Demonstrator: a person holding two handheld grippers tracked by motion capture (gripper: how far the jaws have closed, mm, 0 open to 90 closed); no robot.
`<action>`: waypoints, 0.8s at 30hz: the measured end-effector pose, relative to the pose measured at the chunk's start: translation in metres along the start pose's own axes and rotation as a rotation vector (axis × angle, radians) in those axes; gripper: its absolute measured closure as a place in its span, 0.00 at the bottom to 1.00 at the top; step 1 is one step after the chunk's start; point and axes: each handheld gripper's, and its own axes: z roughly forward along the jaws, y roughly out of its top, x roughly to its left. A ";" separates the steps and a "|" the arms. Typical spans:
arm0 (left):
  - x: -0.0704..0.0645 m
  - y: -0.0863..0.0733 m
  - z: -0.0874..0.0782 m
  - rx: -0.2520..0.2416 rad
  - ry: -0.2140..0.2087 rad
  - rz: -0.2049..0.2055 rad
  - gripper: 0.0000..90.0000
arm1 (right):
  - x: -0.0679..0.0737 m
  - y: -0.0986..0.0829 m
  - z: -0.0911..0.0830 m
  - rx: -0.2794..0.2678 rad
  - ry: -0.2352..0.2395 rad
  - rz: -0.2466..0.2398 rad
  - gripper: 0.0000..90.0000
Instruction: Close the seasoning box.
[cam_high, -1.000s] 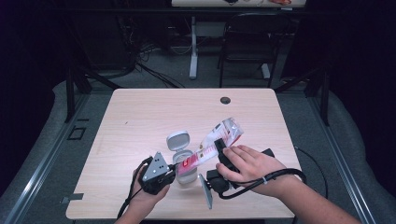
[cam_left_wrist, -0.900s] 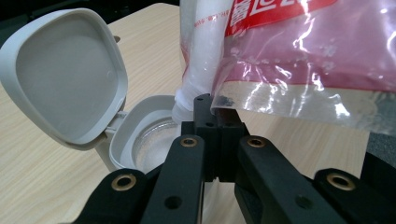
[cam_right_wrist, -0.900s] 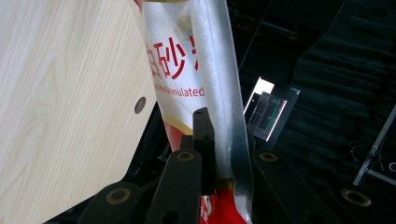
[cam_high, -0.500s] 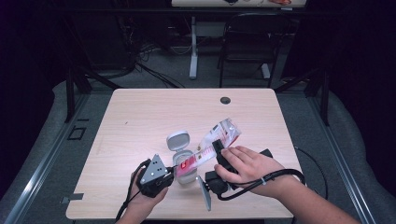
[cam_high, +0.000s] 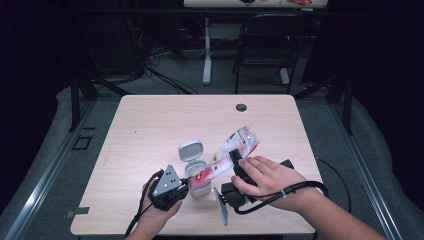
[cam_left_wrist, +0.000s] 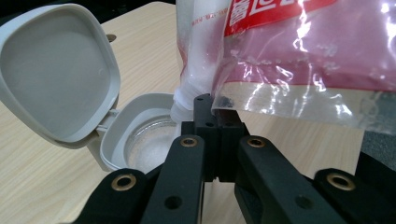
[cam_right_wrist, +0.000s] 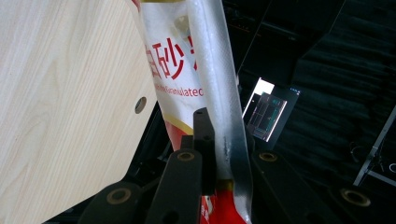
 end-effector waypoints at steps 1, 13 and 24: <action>0.000 0.000 0.000 -0.001 0.003 0.000 1.00 | 0.000 0.000 0.000 0.001 0.000 0.001 0.95; 0.000 -0.003 -0.006 0.005 0.011 -0.002 1.00 | -0.002 0.004 0.004 -0.014 -0.001 0.008 0.96; -0.003 -0.002 -0.002 0.005 -0.003 0.001 1.00 | 0.000 0.001 0.002 -0.001 0.000 0.000 0.96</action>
